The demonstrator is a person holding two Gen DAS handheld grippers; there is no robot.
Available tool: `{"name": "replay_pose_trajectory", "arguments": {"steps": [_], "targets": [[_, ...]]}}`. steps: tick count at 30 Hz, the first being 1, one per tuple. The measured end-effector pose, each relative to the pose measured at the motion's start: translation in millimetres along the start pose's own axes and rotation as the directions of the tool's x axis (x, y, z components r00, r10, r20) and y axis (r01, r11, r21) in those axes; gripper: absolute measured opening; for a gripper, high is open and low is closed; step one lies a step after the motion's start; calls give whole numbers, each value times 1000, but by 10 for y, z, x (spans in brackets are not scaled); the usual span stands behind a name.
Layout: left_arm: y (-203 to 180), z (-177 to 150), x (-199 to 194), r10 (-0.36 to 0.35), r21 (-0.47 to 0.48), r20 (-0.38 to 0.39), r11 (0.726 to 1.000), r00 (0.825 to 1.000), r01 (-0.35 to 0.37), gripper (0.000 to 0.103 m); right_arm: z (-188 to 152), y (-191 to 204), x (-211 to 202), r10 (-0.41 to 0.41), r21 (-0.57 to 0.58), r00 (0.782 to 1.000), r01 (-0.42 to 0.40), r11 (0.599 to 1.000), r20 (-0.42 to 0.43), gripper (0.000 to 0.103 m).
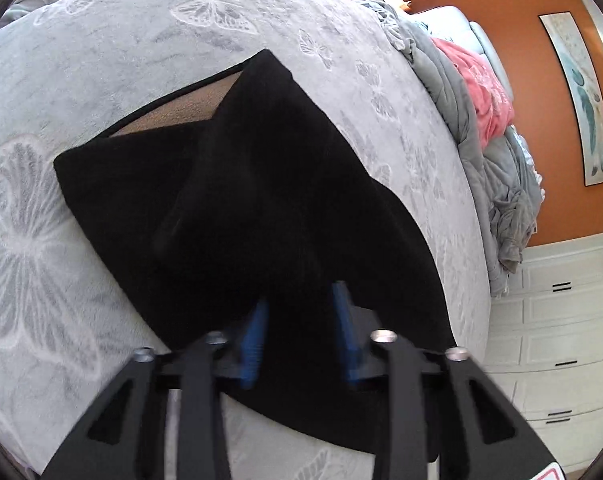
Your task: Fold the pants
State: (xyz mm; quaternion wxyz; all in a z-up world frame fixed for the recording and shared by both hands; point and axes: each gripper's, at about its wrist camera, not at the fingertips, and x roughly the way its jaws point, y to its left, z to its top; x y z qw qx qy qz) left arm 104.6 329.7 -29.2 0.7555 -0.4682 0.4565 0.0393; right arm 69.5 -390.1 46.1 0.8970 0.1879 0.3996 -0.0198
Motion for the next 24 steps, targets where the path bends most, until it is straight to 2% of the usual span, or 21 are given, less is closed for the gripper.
{"name": "replay_pose_trajectory", "arguments": {"steps": [4,7,10,14,16,17,18,19,21,24], "targets": [[-11,135,-142,-27,10,22,1000,999,26,7,404,-151,339,43,155,999,-40,987,-17,83],[11,216,-180,-30,1,6,1000,1000,30,6,741,-173,701,56,230,998,-49,972,-23,83],[9,246,-143,-11,7,-15,1000,1000,12,6,1000,-167,1147,43,289,997,-25,957,-56,83],[-26,266,-68,18,41,-19,999,1000,-17,6,1170,-163,1704,-2,319,994,36,947,-107,83],[-46,314,2,29,44,-23,999,999,-28,6,1190,-167,1955,-43,319,991,83,944,-131,67],[-58,337,27,35,45,-21,998,999,-34,6,1194,-160,2038,-59,312,988,101,945,-141,42],[-46,359,32,36,48,-22,998,999,-35,6,1198,-150,2102,-85,301,986,125,945,-143,9],[-69,384,40,37,55,-20,998,999,-35,6,1212,-144,2120,-85,296,987,122,947,-136,7],[-161,462,25,39,82,-11,996,999,-38,6,1300,-99,1915,-43,302,997,60,951,-62,6],[-381,557,-164,12,145,23,989,1000,-15,6,1393,20,1190,64,236,994,-82,968,85,3]]}}
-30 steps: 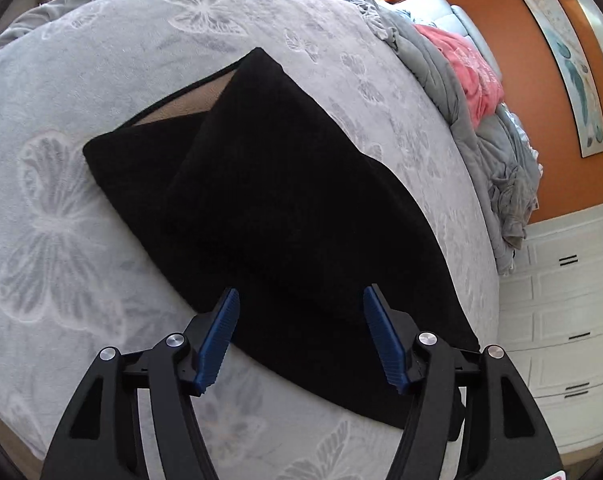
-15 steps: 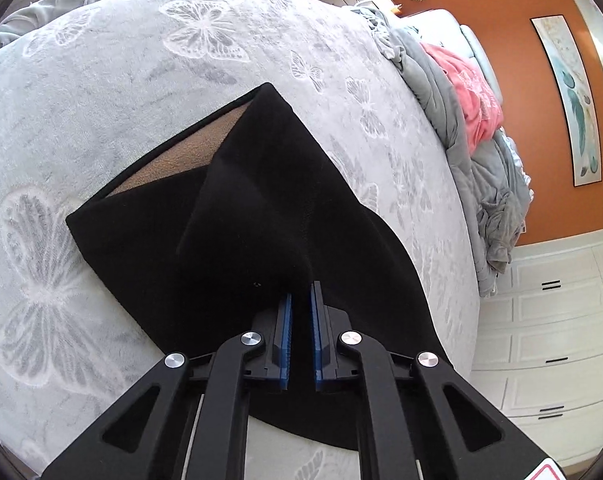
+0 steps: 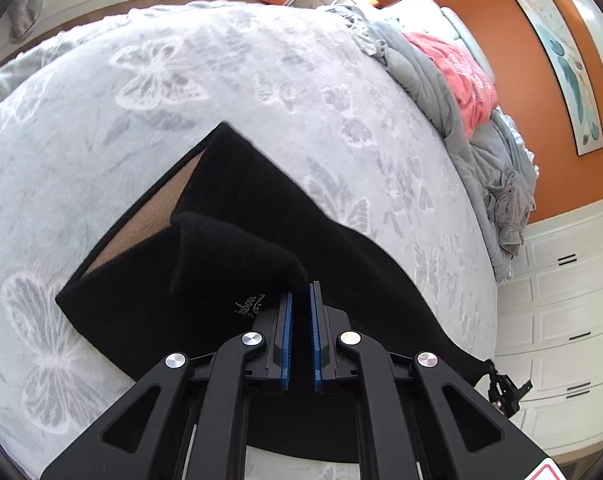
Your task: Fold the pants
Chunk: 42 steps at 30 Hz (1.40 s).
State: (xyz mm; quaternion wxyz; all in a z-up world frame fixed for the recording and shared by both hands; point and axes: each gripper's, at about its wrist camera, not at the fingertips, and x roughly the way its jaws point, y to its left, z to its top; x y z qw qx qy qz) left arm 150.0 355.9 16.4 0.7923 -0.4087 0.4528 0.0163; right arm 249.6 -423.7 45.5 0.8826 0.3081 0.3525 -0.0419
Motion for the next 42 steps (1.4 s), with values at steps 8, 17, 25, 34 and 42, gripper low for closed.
{"name": "replay_pose_trajectory", "arguments": {"steps": [8,17,25,34,42], "targets": [[280,-313,-227,108,78,-41,992,993,-104,6,-945,-678,-1218,-46,-51,997,43,998,-55,3],[743,-499,-35,110,45,-64,993,992,-107,13,-1462,-1077,-1067,-85,-6,984,85,996,-156,54],[883,-423,-133,46,-61,-20,997,999,-47,29,-1127,-1172,-733,21,205,992,5,979,-126,69],[150,-25,-553,-100,112,92,990,991,90,4,-586,-248,-1534,138,30,979,-144,989,148,7],[903,-367,-49,88,88,-33,993,996,-85,4,-1298,-1110,-1031,-174,54,979,181,982,-106,6]]}}
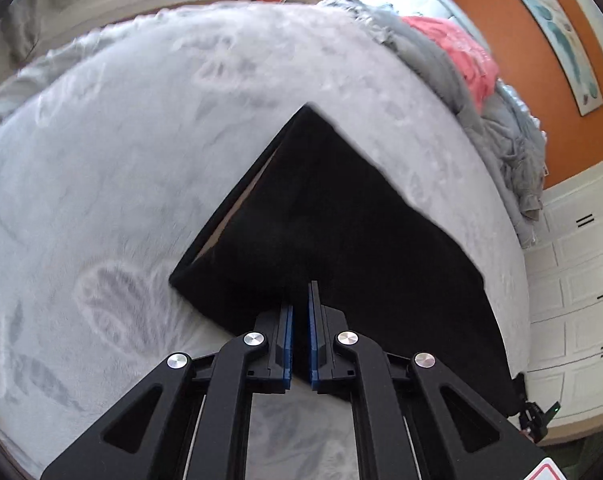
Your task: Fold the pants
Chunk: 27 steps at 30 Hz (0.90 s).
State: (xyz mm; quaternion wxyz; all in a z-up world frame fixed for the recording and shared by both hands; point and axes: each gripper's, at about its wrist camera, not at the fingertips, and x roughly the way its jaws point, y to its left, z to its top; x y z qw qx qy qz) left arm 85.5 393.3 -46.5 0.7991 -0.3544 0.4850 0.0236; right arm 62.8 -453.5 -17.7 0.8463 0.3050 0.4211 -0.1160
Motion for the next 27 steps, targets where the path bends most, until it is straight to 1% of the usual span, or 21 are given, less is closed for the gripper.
{"name": "replay_pose_trajectory", "arguments": {"steps": [2,3,4,6,7,8,10,11,12,13,14,16,18,20,21,22,23,24,25,26,27], "targets": [[46,-34,59,5,-9,8,1000,1000,-5,4,-77,-92,109,0,40,1000,1,999,-14,5],[-3,12,35,0,-6,17,1000,1000,0,4,-28,-75,100,3,50,1000,-3,999,-5,5],[-83,90,-18,-8,2,29,1000,1000,8,4,65,-18,62,10,56,1000,-11,998,10,5],[-371,312,-227,-48,45,67,998,997,45,4,344,265,-156,56,44,996,-59,997,62,4],[-551,425,-355,-69,79,89,995,994,62,4,520,458,-319,95,23,990,-98,995,105,4],[-749,518,-510,-91,121,115,990,989,77,4,624,614,-514,125,0,982,-126,992,144,4],[-1078,595,-830,-110,194,166,978,980,77,4,819,888,-891,183,-48,958,-177,983,219,4],[-1175,613,-941,-118,230,184,970,976,74,4,868,987,-1058,195,-79,948,-181,980,253,4],[-1228,602,-1027,-109,262,201,963,974,54,4,872,1019,-1149,190,-96,943,-170,981,274,4],[-1225,568,-1054,-98,282,203,959,974,37,4,849,971,-1207,182,-100,941,-160,982,286,4],[-1160,510,-1032,-75,294,195,956,978,15,4,788,850,-1203,168,-94,944,-147,985,285,4],[-874,379,-843,-23,279,155,960,988,-21,5,611,529,-985,131,-65,963,-119,991,235,4],[-467,212,-446,39,240,76,969,996,-57,5,309,137,-485,72,-25,991,-70,997,114,4],[-35,14,0,86,184,-14,979,996,-82,6,-50,-189,14,11,-5,1000,-11,1000,7,4],[96,-67,128,87,174,-23,981,996,-82,7,-172,-283,145,18,5,1000,-18,1000,-24,3],[181,-134,103,40,166,36,985,999,-46,11,-255,-355,187,50,14,999,-49,999,-12,3],[226,-162,41,2,155,58,988,998,-11,12,-294,-405,129,81,30,997,-81,996,19,9],[292,-188,-34,-34,119,69,993,997,25,14,-300,-424,77,95,48,995,-95,994,14,23],[361,-221,-116,-57,80,79,996,995,50,18,-316,-436,8,89,58,996,-90,994,10,34],[429,-258,-200,-64,52,91,997,994,60,23,-346,-423,-95,59,40,998,-60,997,17,50],[512,-315,-311,-68,21,112,998,991,66,30,-398,-400,-203,41,4,999,-41,999,33,56]]}}
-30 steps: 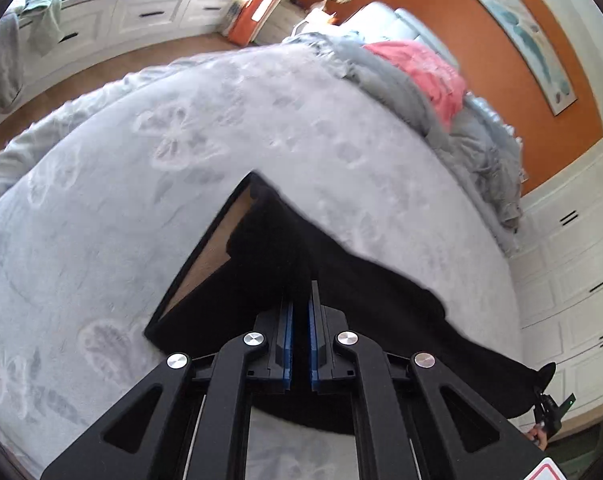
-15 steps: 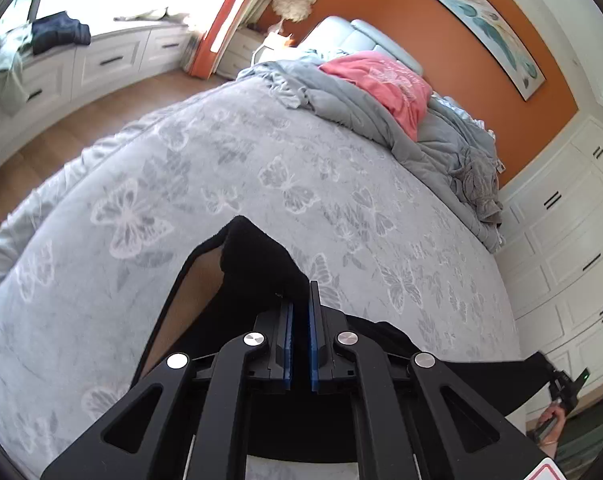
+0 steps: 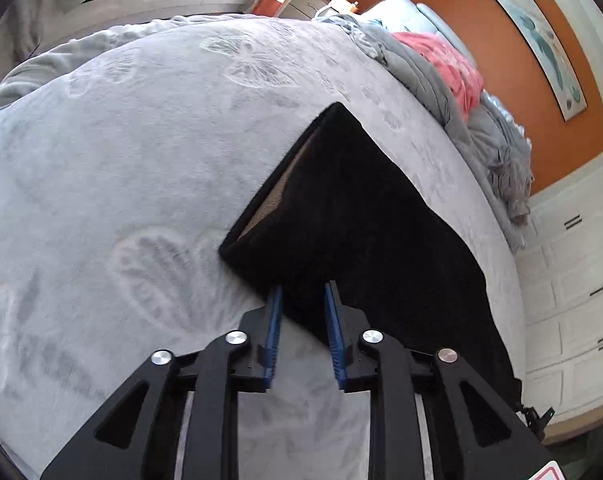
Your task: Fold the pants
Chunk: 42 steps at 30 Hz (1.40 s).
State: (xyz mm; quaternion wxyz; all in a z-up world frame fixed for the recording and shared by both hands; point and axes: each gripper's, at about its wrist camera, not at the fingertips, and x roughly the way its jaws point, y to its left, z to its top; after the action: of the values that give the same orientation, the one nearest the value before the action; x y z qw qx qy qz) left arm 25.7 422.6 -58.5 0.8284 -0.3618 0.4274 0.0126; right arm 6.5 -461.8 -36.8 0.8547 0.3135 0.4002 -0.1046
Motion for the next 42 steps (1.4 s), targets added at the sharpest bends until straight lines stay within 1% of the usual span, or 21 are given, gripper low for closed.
{"name": "replay_pose_trajectory", "arguments": {"steps": [2,4,8,10,12,15,16,18,19,20,21,23,26,28,30,32,35,37,38,41,42], "targets": [[131,-105,-185,-18,-64,34,998,999,20,54,-118,57,-186,-22,-59,1000,23,998,22,59],[192,-198,-221,-69,-135,21,988,997,71,60,-207,57,-286,-11,-58,1000,12,998,17,66],[79,-260,8,-150,-216,-13,966,989,144,60,-328,128,-228,42,-21,999,-43,999,-22,74],[-91,-204,151,-153,-210,-17,967,988,146,61,-318,159,-126,52,-3,998,-52,999,-33,74],[-165,-125,276,-151,-231,3,962,989,147,67,-272,153,-56,66,36,998,-66,997,-16,84],[-200,-2,365,-140,-280,41,949,989,146,73,-126,99,60,103,119,994,-106,987,28,87],[-225,37,384,-131,-275,48,951,990,139,70,-70,81,110,105,143,994,-109,984,38,87],[-243,94,431,-67,-269,45,960,997,77,38,35,47,194,112,182,991,-123,976,70,83],[-234,124,477,-57,-269,29,961,998,63,17,80,40,236,108,192,991,-121,974,78,70],[-215,154,500,-74,-290,24,954,997,77,15,145,69,298,81,197,994,-92,976,68,20],[-231,172,473,-80,-306,28,948,996,84,14,199,61,356,81,216,996,-88,972,44,12],[-340,235,287,-98,-289,41,951,994,106,12,305,114,229,133,240,988,-150,959,82,11],[-593,341,-149,-150,-235,44,959,988,156,12,467,360,-273,208,160,969,-229,960,134,11],[-718,362,-341,-152,-207,15,966,988,152,11,496,431,-586,227,110,965,-242,964,135,11],[-701,307,-400,-111,-187,-13,976,994,107,11,446,397,-670,158,64,982,-165,984,102,11],[-531,176,-308,-27,-185,-51,983,998,17,11,331,192,-497,71,80,997,-72,994,23,11],[-76,-71,40,42,-256,-133,964,990,-75,11,30,-247,-47,-5,115,991,21,993,-135,15],[124,-174,113,-15,-297,-116,955,993,-21,13,-86,-404,-98,47,151,994,-31,988,-101,25],[128,-182,61,-35,-293,-110,956,993,2,13,-106,-410,-249,8,152,997,3,988,-71,35],[-43,-194,-267,2,-195,-95,981,996,-21,13,-182,-116,-786,-130,-16,990,131,991,56,35],[-138,-213,-422,27,-161,-73,986,997,-38,13,-217,91,-903,-133,-85,988,140,986,82,35]]}}
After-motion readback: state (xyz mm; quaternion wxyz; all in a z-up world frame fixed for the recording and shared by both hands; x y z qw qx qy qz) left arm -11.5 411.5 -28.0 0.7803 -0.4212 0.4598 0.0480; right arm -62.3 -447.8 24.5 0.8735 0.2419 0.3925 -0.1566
